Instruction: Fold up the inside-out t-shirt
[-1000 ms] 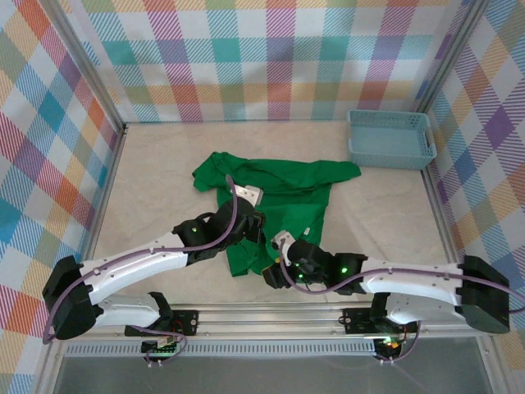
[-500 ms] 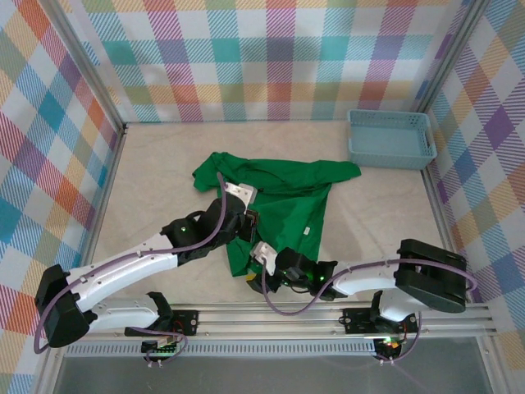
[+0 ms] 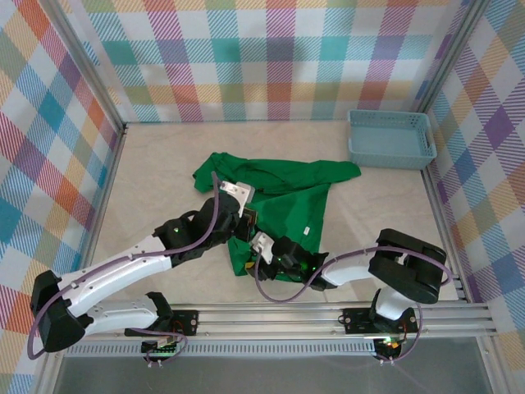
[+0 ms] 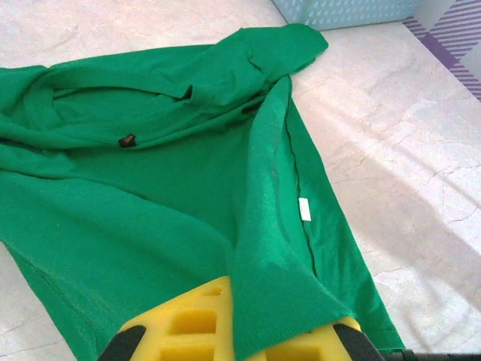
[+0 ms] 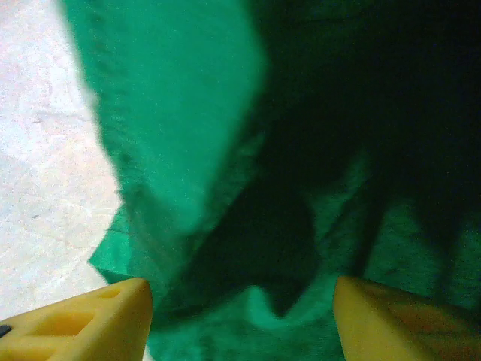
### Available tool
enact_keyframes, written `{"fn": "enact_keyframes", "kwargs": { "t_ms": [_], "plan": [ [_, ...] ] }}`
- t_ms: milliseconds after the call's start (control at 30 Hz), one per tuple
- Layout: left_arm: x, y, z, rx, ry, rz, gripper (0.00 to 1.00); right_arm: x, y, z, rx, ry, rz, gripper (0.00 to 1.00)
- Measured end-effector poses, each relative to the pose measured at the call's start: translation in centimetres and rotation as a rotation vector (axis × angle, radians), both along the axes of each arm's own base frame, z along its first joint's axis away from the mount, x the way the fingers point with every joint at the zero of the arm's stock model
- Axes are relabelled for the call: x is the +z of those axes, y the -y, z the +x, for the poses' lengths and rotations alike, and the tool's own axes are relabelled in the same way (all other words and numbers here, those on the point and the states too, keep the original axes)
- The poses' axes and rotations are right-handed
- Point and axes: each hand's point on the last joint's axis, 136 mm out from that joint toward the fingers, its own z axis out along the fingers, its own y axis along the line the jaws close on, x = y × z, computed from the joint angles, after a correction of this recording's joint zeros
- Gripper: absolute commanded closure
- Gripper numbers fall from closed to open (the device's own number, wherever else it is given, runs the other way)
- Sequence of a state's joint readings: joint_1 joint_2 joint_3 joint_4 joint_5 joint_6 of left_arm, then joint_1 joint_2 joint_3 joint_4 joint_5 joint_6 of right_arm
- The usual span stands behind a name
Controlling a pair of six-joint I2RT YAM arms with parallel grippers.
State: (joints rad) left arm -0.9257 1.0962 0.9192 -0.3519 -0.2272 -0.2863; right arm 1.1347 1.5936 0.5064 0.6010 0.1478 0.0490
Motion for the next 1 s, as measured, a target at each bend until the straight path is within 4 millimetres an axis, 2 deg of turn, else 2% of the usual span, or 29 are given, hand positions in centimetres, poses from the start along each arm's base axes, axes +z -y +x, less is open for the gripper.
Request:
{"fn": "enact_keyframes", "kwargs": {
  "t_ms": [233, 400, 533, 733, 900, 1000],
  "plan": [
    [0.2, -0.8, -0.2, -0.006, 0.018, 0.048, 1.00, -0.6, 1.4, 1.3, -0.017, -0.007, -0.043, 0.33],
    [0.4, -0.9, -0.4, -0.018, 0.014, 0.057, 1.00, -1.1, 3.1, 3.5, -0.122, 0.013, -0.091, 0.31],
    [2.0, 0.0, -0.9, -0.063, 0.000, 0.013, 1.00, -0.9, 3.4, 6.5, -0.246, 0.079, -0.141, 0.28],
    [6.2, 1.9, -1.1, -0.120, 0.000, -0.064, 1.00, 0.5, 2.7, 10.8, -0.408, 0.167, -0.182, 0.28],
    [6.7, 2.3, -1.5, -0.139, -0.019, -0.089, 1.00, 2.1, 3.6, 14.0, -0.544, 0.145, -0.162, 0.28],
    [6.9, 2.5, -1.8, -0.150, -0.030, -0.106, 1.00, 2.1, 4.4, 16.2, -0.624, 0.112, -0.167, 0.27]
  ]
}}
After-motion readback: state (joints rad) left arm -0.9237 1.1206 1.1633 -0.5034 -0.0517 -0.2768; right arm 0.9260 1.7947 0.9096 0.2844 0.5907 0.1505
